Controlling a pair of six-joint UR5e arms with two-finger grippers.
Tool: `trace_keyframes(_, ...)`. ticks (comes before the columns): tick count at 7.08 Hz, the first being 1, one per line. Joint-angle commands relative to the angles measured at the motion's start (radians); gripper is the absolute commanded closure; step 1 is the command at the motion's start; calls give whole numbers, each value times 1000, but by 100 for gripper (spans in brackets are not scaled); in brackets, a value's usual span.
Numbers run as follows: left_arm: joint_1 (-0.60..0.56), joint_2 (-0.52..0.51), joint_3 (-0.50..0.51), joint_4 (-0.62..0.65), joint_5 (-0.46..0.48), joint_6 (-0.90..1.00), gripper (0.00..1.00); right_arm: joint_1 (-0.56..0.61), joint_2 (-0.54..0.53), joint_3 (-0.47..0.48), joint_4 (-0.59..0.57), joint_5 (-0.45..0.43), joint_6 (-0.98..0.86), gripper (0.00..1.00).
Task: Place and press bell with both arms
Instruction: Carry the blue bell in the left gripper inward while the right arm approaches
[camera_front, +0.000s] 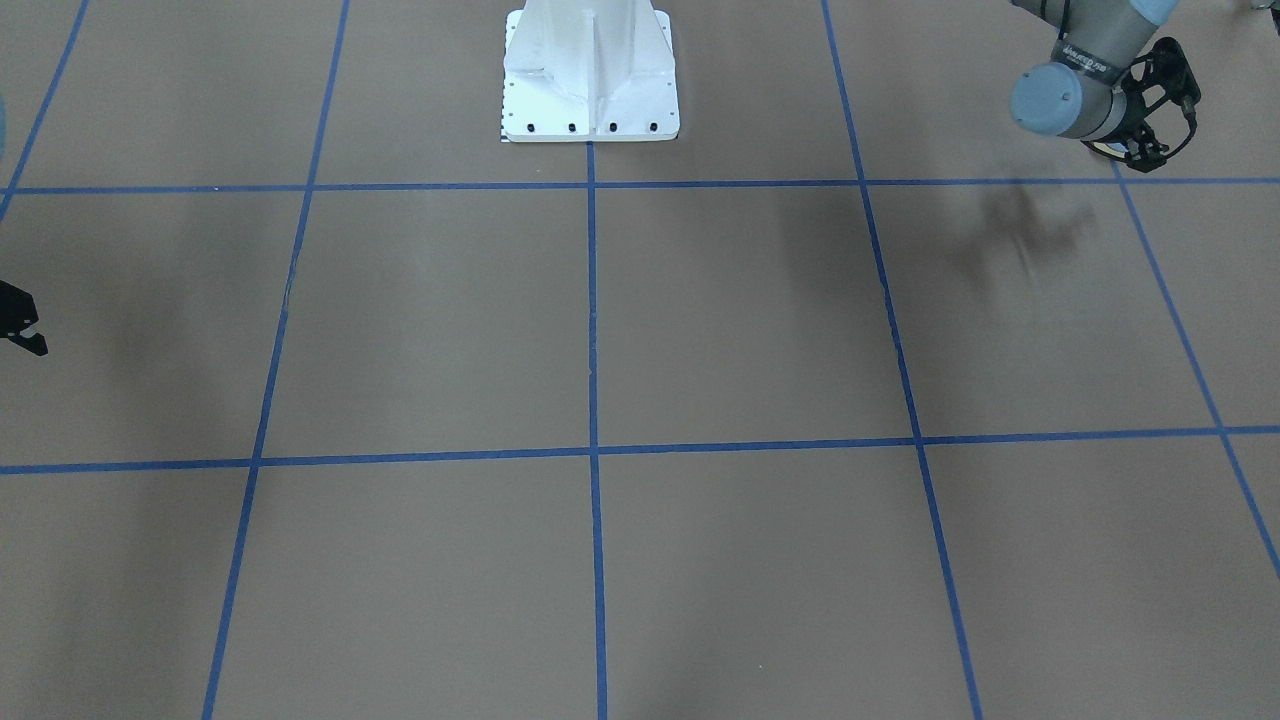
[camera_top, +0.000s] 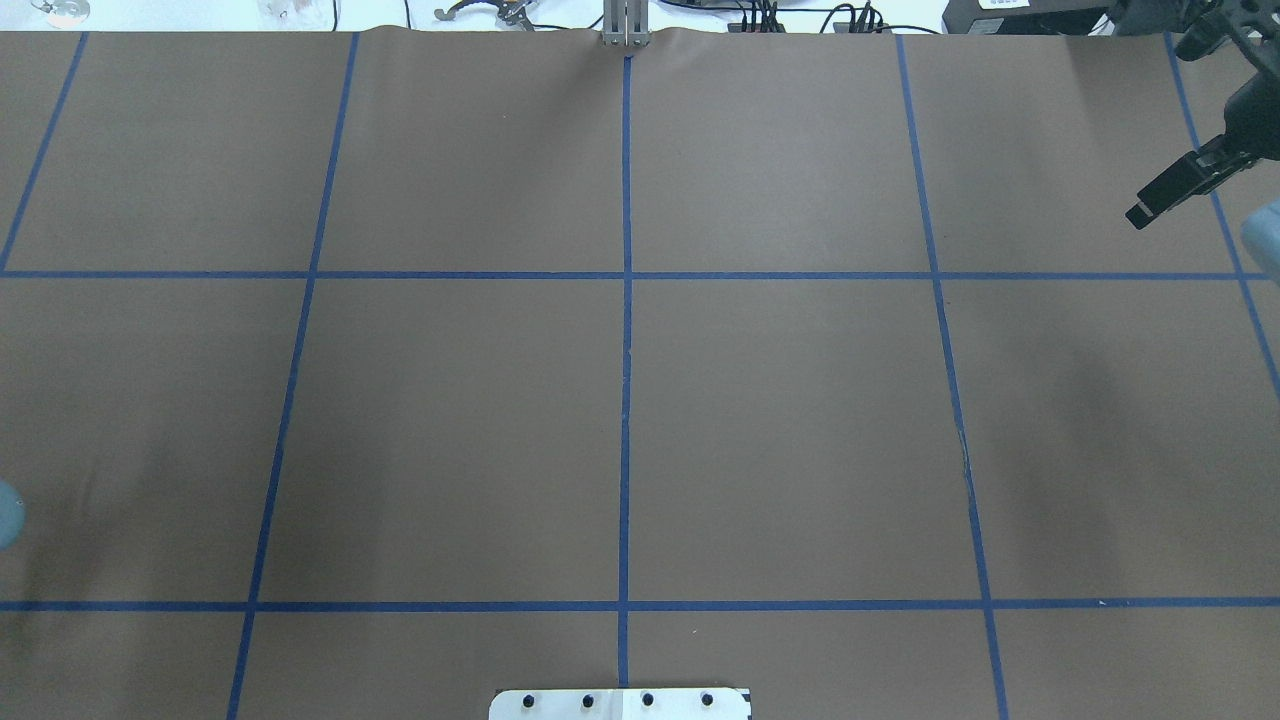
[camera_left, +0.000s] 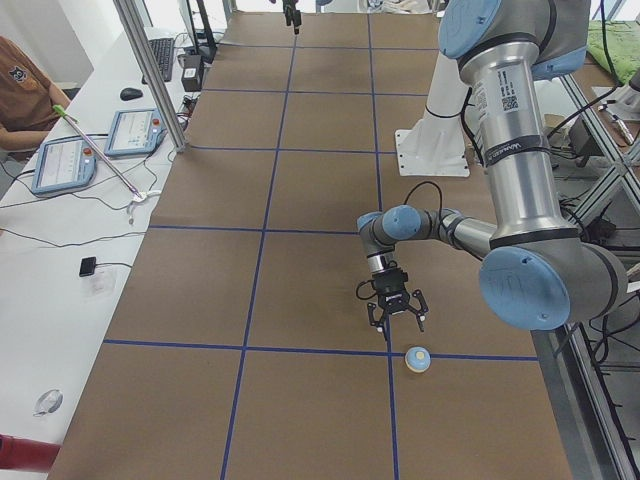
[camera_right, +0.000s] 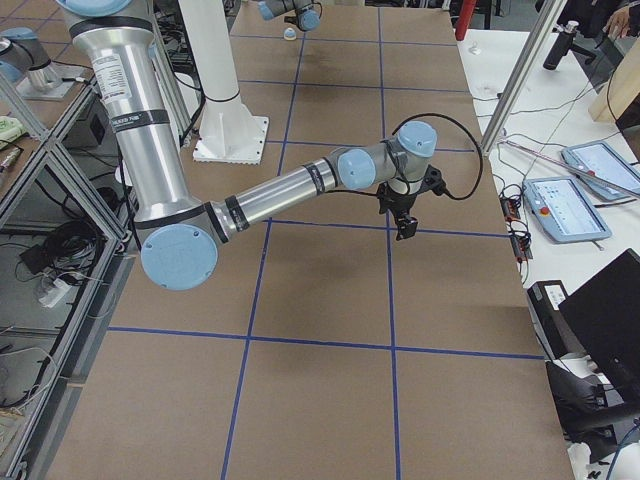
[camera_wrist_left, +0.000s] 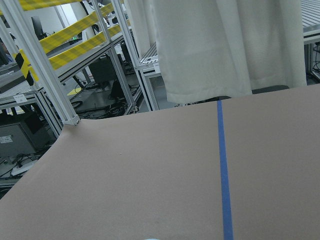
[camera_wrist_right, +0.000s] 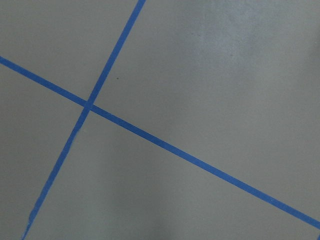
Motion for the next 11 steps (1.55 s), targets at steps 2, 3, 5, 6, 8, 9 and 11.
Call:
trace_keyframes(2, 92, -1, 88, -82, -53, -129, 0, -32, 22, 7, 1, 29, 72, 0)
trace_keyframes(3, 121, -3, 94, -94, -65, -169, 0, -32, 21, 7, 3, 53, 74, 0)
trace_keyframes(5, 163, -6, 111, -103, -96, -200, 0, -32, 38, 5, 3, 52, 72, 0)
trace_keyframes(6, 164, -7, 114, -105, -96, -200, 0, -34, 42, 4, 3, 52, 72, 0)
trace_keyframes(8, 164, -9, 129, -105, -96, -198, 0, -34, 44, 4, 3, 52, 72, 0)
trace_keyframes(9, 164, -10, 134, -105, -95, -198, 0, -34, 44, 4, 3, 52, 72, 0)
trace_keyframes(11, 164, -12, 152, -106, -93, -200, 0, -34, 45, 2, 3, 52, 71, 0)
